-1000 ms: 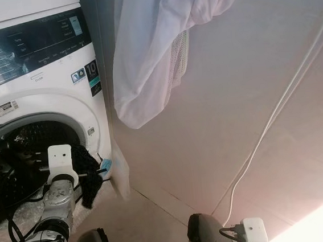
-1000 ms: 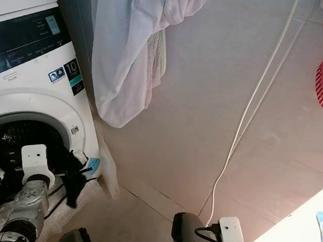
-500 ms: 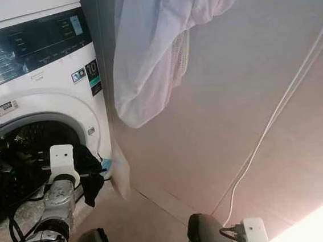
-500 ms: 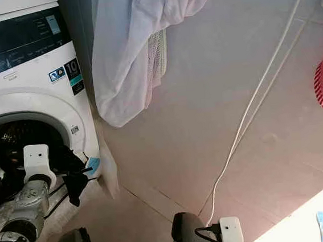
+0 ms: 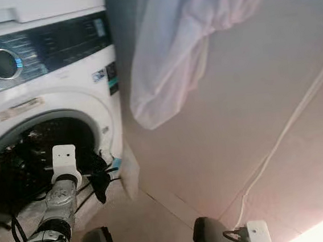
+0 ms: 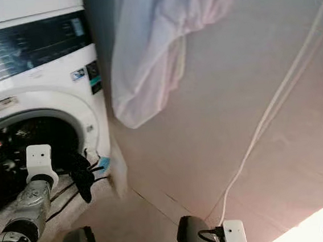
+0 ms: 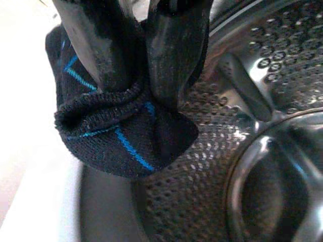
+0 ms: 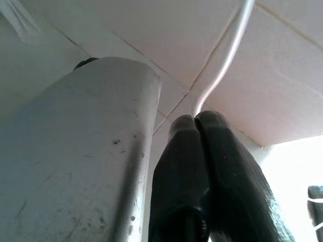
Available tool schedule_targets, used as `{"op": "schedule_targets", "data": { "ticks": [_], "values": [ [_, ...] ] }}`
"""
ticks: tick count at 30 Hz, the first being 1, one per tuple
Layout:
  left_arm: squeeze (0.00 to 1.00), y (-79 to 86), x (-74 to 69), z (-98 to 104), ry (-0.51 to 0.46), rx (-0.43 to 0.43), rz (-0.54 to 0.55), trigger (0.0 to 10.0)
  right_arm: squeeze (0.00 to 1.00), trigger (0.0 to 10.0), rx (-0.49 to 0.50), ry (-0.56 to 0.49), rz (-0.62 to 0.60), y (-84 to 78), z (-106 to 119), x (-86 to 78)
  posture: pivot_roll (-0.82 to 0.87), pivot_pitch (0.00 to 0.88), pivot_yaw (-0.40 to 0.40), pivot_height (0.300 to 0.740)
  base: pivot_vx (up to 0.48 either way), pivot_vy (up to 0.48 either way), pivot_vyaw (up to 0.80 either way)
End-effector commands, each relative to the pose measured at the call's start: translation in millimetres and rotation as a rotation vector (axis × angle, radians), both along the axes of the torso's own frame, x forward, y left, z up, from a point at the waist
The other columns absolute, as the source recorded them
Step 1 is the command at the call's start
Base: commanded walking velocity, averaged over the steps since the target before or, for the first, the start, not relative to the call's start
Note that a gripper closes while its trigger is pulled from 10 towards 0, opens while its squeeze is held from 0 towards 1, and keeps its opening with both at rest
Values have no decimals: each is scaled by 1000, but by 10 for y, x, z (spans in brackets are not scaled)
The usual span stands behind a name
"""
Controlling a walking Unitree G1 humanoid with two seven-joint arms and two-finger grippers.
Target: Clothes washing
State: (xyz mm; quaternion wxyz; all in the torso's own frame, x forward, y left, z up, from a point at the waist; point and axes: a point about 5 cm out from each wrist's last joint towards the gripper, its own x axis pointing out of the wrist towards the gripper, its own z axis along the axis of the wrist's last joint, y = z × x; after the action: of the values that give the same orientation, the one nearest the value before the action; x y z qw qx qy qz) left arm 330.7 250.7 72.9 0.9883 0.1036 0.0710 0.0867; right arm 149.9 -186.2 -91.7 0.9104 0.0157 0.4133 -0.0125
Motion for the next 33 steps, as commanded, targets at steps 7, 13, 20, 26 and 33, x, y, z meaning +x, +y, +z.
{"op": "schedule_targets", "data": {
  "ticks": [7,13,20,26,33],
  "values": [
    [0,-116,50,31,-9,18,-66,10000,0,10000,53,105,44,205,-116,-219,177,0,-130,497,0,166,0],
    [0,-188,51,3,6,12,-120,10000,0,10000,53,105,44,205,-116,-218,177,0,-130,497,0,0,0],
    [0,-238,63,6,7,25,-150,10000,0,10000,55,103,41,206,-115,-217,178,0,-128,497,0,0,0],
    [0,-238,63,5,10,29,-152,10000,0,10000,61,111,40,210,-119,-222,179,0,-129,497,0,0,-105],
    [0,-223,58,3,10,28,-147,10000,0,10000,63,112,41,211,-120,-223,179,0,-129,497,0,0,-634]
  ]
}}
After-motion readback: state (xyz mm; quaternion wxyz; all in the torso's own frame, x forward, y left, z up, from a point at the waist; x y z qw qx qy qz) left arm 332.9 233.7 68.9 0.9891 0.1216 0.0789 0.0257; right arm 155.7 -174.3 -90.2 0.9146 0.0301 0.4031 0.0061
